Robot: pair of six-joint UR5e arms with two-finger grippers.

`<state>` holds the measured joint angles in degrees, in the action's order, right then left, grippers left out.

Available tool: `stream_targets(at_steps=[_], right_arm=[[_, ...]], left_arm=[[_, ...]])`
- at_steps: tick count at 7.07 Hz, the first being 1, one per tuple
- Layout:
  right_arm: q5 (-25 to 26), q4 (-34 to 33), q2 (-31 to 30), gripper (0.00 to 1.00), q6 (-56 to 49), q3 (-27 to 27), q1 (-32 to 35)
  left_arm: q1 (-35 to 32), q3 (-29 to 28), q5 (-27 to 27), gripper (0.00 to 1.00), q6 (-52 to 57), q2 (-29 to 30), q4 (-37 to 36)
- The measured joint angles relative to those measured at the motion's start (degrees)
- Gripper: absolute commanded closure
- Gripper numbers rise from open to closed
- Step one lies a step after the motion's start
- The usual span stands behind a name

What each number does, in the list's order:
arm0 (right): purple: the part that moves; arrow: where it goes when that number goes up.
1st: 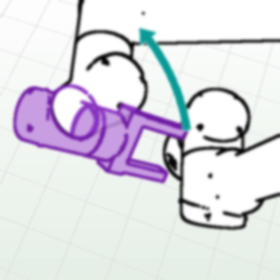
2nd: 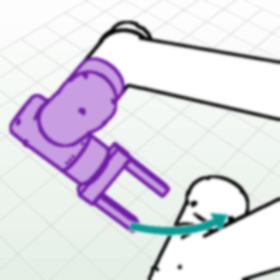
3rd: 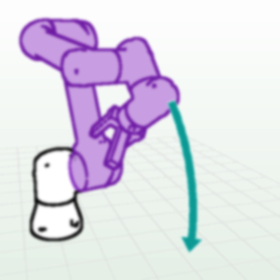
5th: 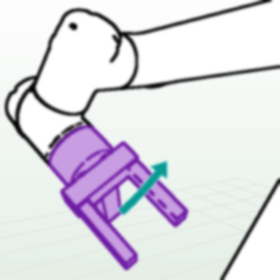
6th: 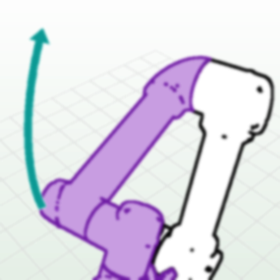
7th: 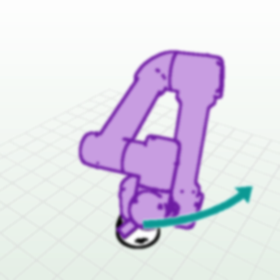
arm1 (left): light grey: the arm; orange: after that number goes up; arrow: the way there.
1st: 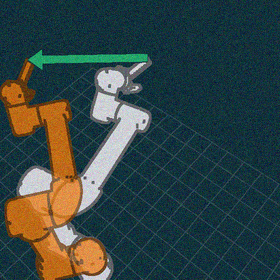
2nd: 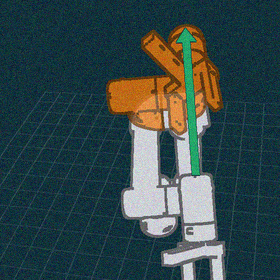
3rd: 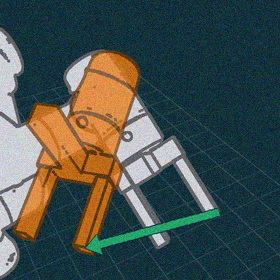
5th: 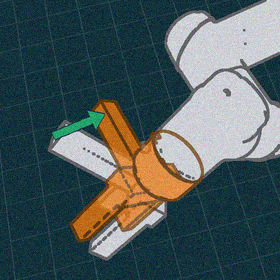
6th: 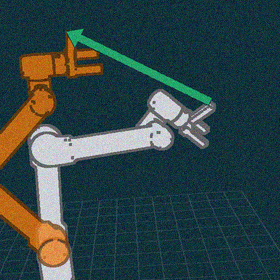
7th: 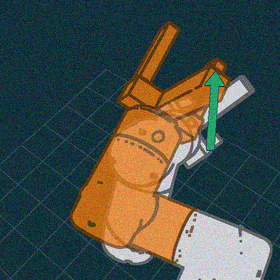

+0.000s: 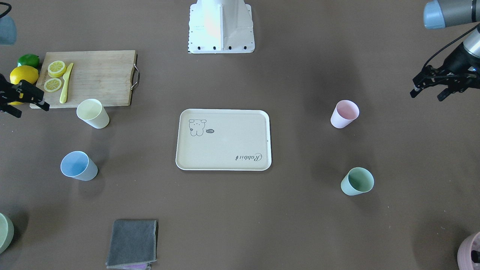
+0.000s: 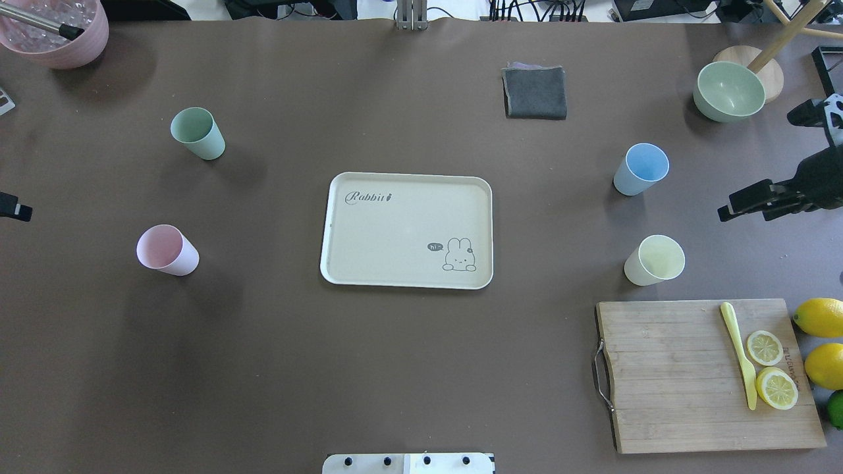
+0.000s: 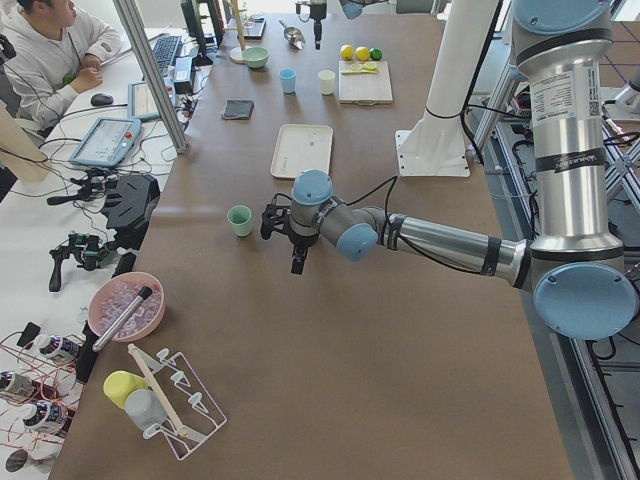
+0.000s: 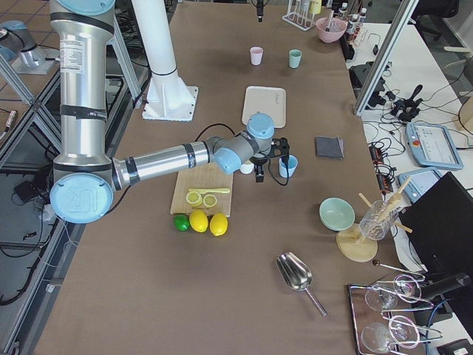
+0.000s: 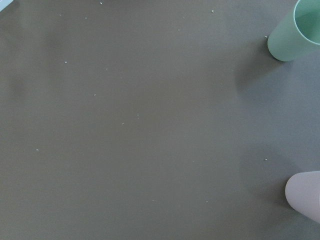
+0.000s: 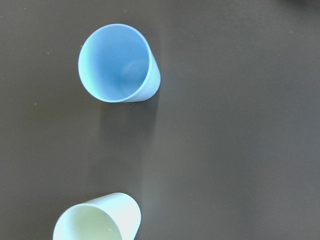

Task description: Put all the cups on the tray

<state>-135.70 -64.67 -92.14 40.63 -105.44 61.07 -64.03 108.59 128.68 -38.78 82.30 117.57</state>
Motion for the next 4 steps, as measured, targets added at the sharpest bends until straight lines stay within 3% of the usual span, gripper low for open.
stream_targets(at_steps=[2, 3, 4], right_arm=[[3.0, 0.4, 1.2, 0.22, 1.6, 0.0, -5.2], [4.5, 0.4, 1.3, 0.4, 1.8, 0.2, -7.3], [5.6, 0.4, 1.4, 0.75, 1.8, 0.5, -9.0]], left_arm=[[4.0, -0.1, -2.4, 0.03, -1.8, 1.2, -0.1], [5.4, -0.2, -3.0, 0.03, -2.3, 1.7, -0.1], [6.3, -0.2, -3.2, 0.03, -3.5, 2.5, -0.2]])
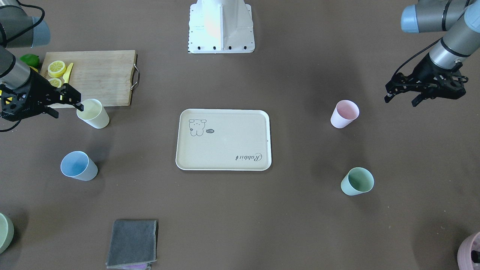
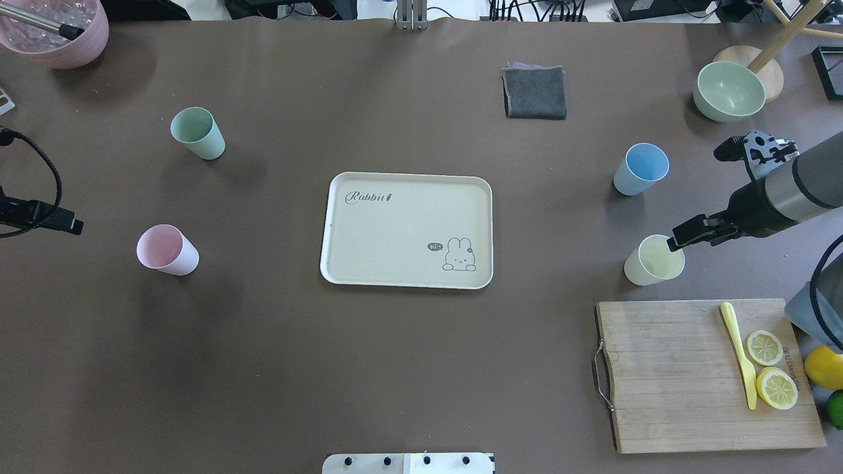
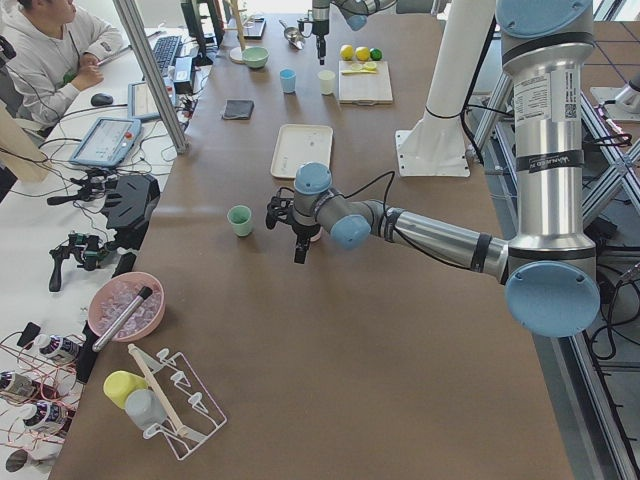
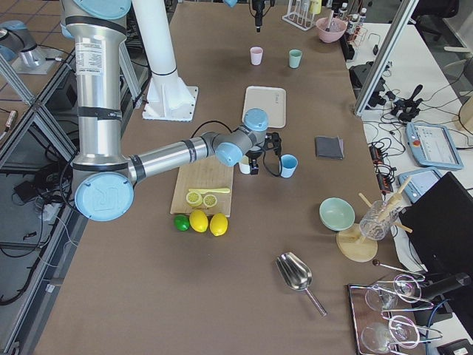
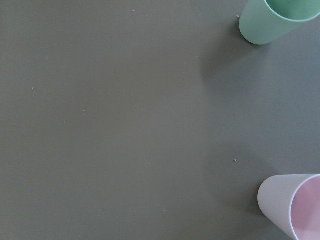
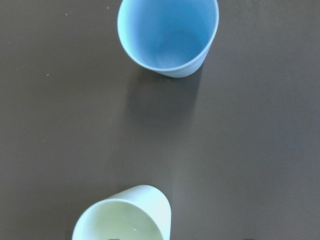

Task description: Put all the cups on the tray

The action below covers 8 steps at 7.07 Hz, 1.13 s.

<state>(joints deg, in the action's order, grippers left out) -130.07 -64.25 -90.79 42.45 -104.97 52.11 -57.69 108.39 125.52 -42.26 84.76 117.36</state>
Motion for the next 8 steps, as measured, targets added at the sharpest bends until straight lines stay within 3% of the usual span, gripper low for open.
stream_targets(at_steps=[1, 3, 4, 5, 6, 7, 8], right_arm=[[0.6, 0.0, 0.2, 1.0, 0.2, 0.2, -1.2], [1.1, -0.2, 1.7, 1.0, 2.4, 0.8, -2.8], [1.0, -0.5, 2.8, 1.0, 3.0, 1.2, -3.2], [0.8, -0.9, 4.2, 1.0, 3.6, 1.3, -3.3], [0.6, -1.7, 6.3, 1.0, 5.0, 1.3, -3.3], [0.5, -3.1, 9.3, 1.0, 7.3, 1.4, -3.5], [0.6, -4.3, 12.2, 1.0, 10.0, 1.5, -3.8]], left_arm=[[1.2, -0.1, -0.1, 0.03, -1.9, 1.0, -0.1], [4.3, -0.5, -0.6, 0.08, -5.5, 3.1, -0.1], [6.2, -1.0, -1.7, 0.2, -7.3, 4.2, -0.2], [7.7, -2.1, -2.5, 0.41, -8.6, 5.6, -0.3], [8.7, -3.3, -2.8, 0.79, -9.5, 6.9, -0.3], [9.3, -4.0, -2.9, 1.0, -10.2, 7.6, -0.3], [9.8, -4.4, -3.0, 1.0, -10.8, 7.9, -0.3]])
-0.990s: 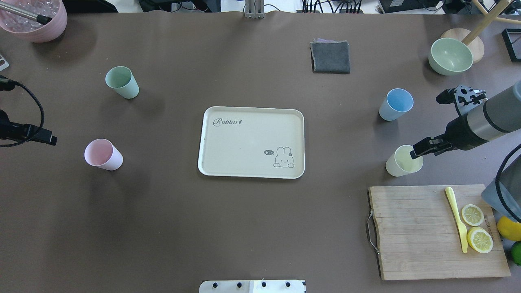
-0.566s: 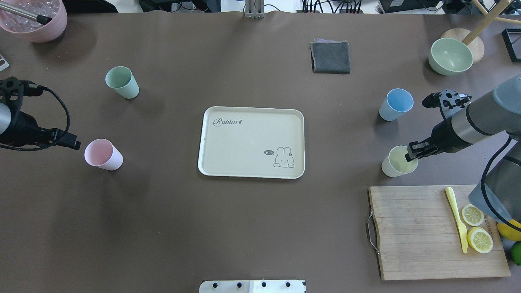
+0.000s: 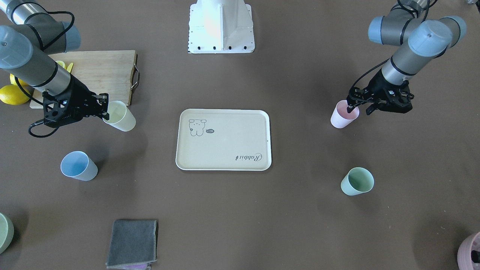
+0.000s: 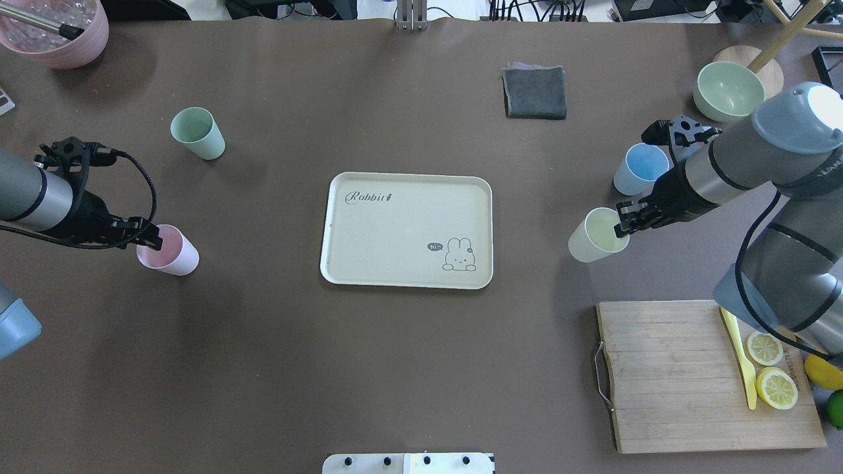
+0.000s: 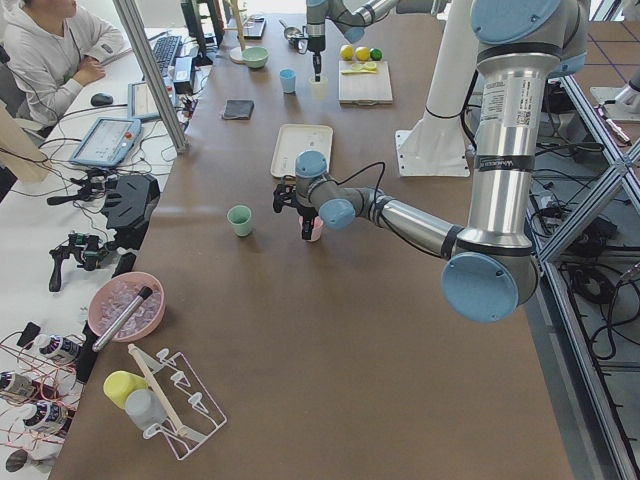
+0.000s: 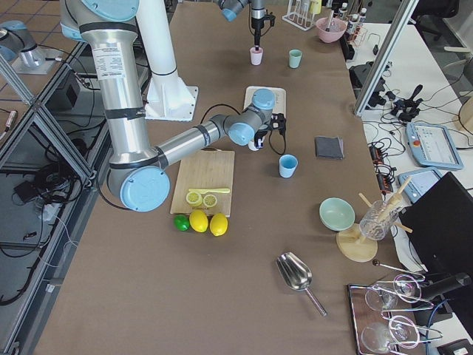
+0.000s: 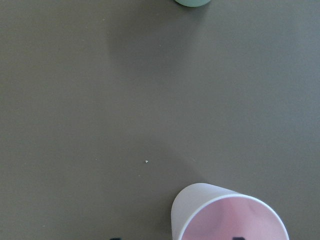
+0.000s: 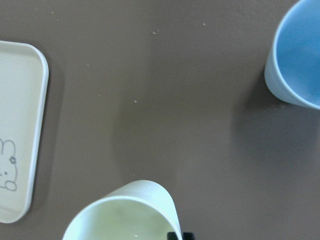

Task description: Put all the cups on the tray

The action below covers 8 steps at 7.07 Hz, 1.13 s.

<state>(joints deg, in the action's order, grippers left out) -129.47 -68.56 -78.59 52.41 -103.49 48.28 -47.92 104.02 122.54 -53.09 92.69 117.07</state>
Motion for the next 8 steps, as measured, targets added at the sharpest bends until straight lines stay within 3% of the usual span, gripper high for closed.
stream_targets(at_steps=[3, 5, 8], right_arm=[[1.1, -2.6, 8.4, 1.0, 8.3, 1.5, -2.4], [3.3, -2.9, 14.0, 1.0, 13.8, 4.3, -4.9], [8.8, -3.2, 18.4, 1.0, 19.3, 6.9, -10.0]], left_arm=[[1.0, 0.3, 0.3, 1.0, -0.4, 3.2, -3.9], [1.3, 1.4, 0.4, 1.0, -2.0, 12.8, -15.0], [6.8, -5.3, -2.1, 1.0, -11.6, 27.7, -19.6]])
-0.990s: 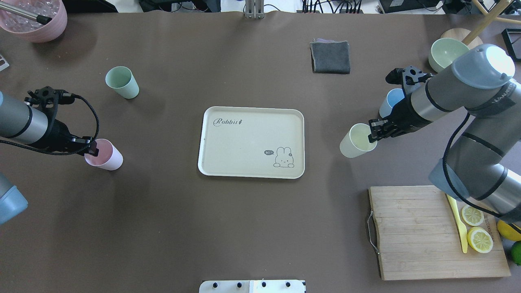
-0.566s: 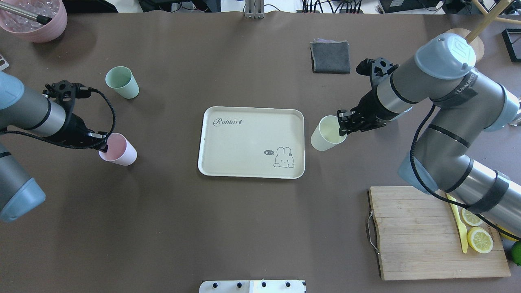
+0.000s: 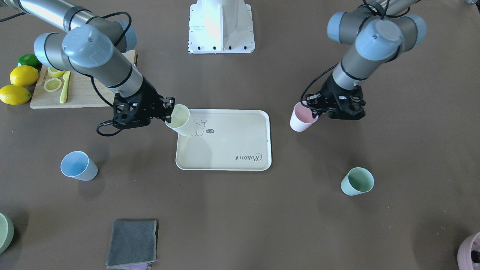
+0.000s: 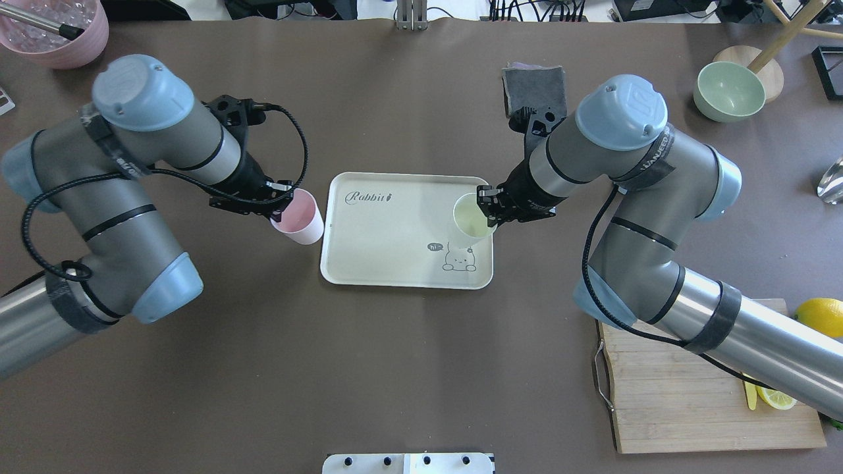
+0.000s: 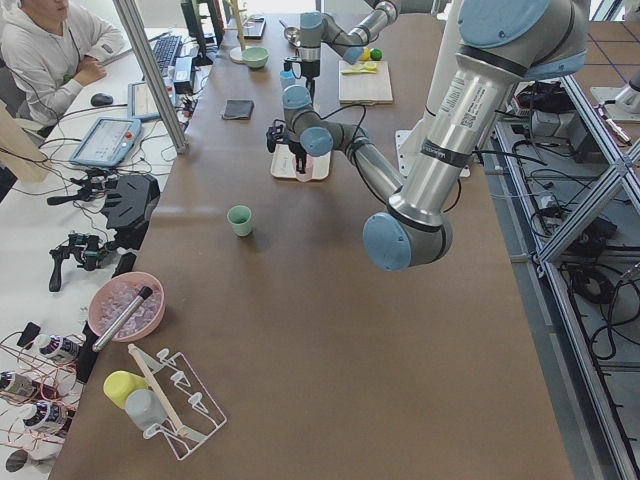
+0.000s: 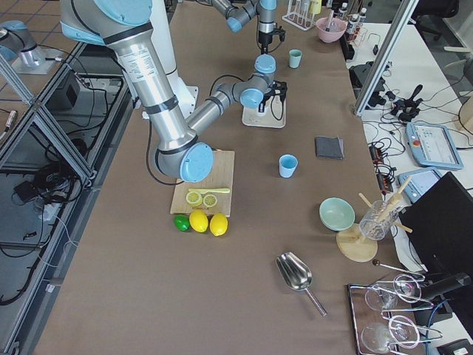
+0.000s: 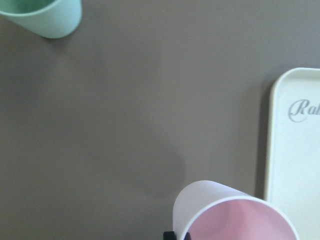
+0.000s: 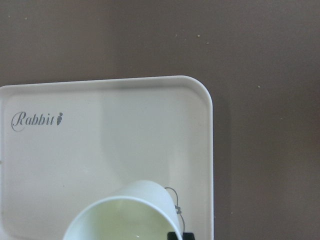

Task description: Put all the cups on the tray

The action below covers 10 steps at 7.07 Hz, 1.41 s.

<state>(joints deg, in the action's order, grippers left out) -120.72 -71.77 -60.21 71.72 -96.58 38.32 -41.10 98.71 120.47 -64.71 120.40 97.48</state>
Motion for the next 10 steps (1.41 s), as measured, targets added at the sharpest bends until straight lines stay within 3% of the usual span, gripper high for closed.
stream_targets(at_steps=[1, 2, 3, 4, 6, 8, 10], right_arm=[[1.2, -0.7, 0.3, 1.0, 0.4, 0.2, -1.0], [2.0, -1.5, 0.4, 0.65, 0.5, 0.3, -1.6], [2.3, -2.0, 0.5, 0.01, 0.6, 0.3, -1.9], [2.5, -2.7, 0.8, 0.0, 0.6, 0.4, -2.0], [2.6, -6.1, 2.9, 0.0, 0.5, 0.8, -1.8], [-1.6, -7.5, 3.6, 0.0, -0.4, 0.5, 2.4], [-7.7, -8.2, 0.2, 0.0, -8.5, 0.9, 11.3]], left_arm=[[1.8, -1.8, -1.7, 1.0, -1.5, 2.3, -0.1], [3.0, -2.6, -2.6, 0.95, -2.1, 3.3, -0.2], [3.7, -3.2, -3.0, 0.4, -2.3, 4.0, -0.2], [4.2, -3.8, -3.4, 0.37, -2.3, 4.5, -0.2], [5.2, -4.3, -4.7, 0.02, -2.3, 4.9, -0.2], [4.4, -3.7, -4.6, 0.02, -1.8, 4.9, -0.3], [-2.6, -3.1, -1.1, 0.02, 4.9, 4.2, -2.3]])
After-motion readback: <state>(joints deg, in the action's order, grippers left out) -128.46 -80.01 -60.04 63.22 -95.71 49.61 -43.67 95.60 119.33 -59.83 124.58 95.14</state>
